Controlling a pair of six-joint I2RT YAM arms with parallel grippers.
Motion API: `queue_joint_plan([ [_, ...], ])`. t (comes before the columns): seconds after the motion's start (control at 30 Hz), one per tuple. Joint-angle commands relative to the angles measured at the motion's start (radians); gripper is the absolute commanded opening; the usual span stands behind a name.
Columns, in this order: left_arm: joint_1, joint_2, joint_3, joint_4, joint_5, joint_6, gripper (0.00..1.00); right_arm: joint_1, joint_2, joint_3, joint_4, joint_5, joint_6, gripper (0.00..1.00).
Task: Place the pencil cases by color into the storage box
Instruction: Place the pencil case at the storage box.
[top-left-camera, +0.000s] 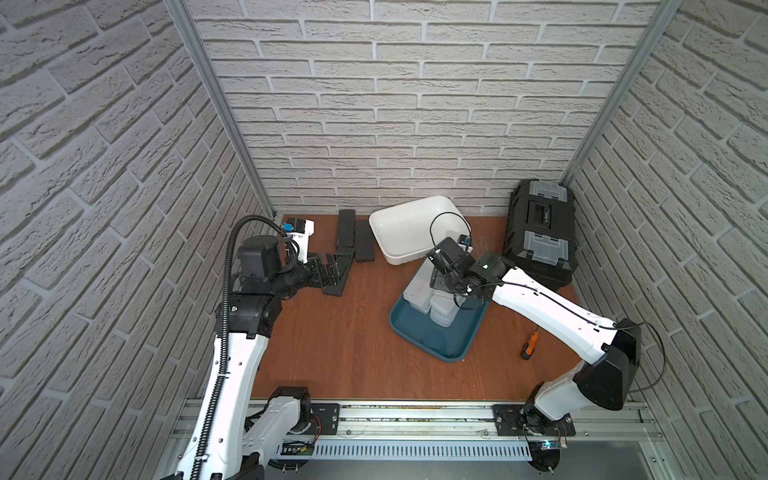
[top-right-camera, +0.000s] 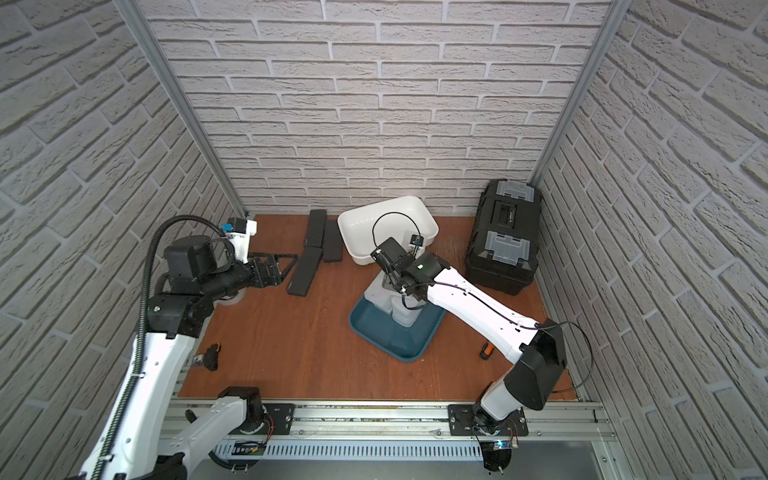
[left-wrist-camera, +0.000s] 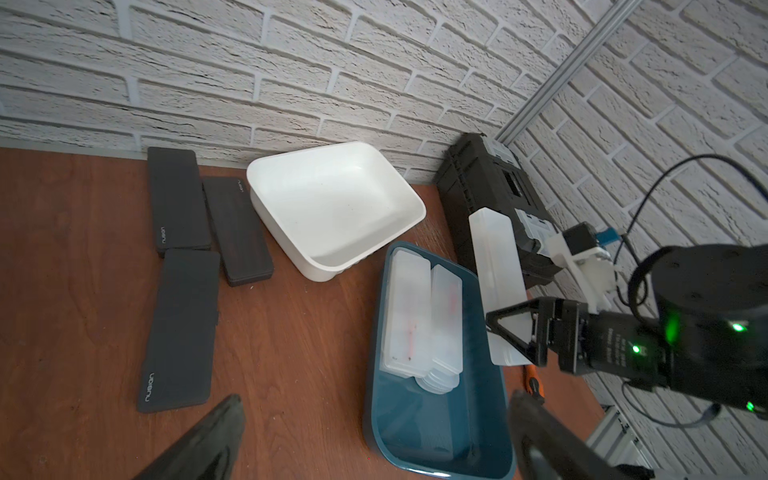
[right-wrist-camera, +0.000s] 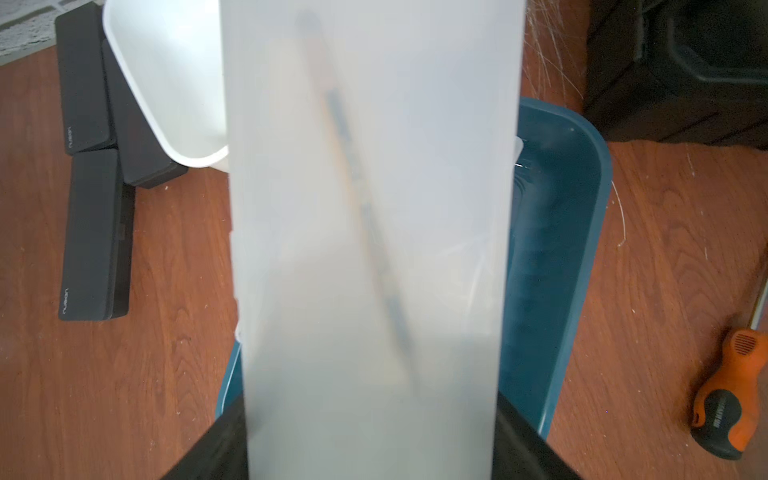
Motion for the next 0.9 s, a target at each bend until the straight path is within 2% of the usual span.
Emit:
queue_joint_plan([
  [0.0, -0.063, -0.008, -0.013, 0.036, -0.011, 0.048, 0.98, -0.042, -0.038, -0.042, 0.030, -0.053, 0.023, 0.59],
  [0.33, -0.260, 0.031, 0.000, -0.064, -0.080, 0.155, 0.98, -0.124, -0.020, -0.143, 0.086, -0.142, 0.068, 0.59],
  [0.6, -0.414, 0.051, -0.012, -0.090, -0.207, 0.190, 0.98, -0.164, 0.046, -0.163, 0.142, -0.180, 0.081, 0.59],
  [0.87, -0.448, 0.049, -0.032, -0.082, -0.239, 0.180, 0.98, -0.196, 0.116, -0.155, 0.158, -0.201, 0.110, 0.59],
])
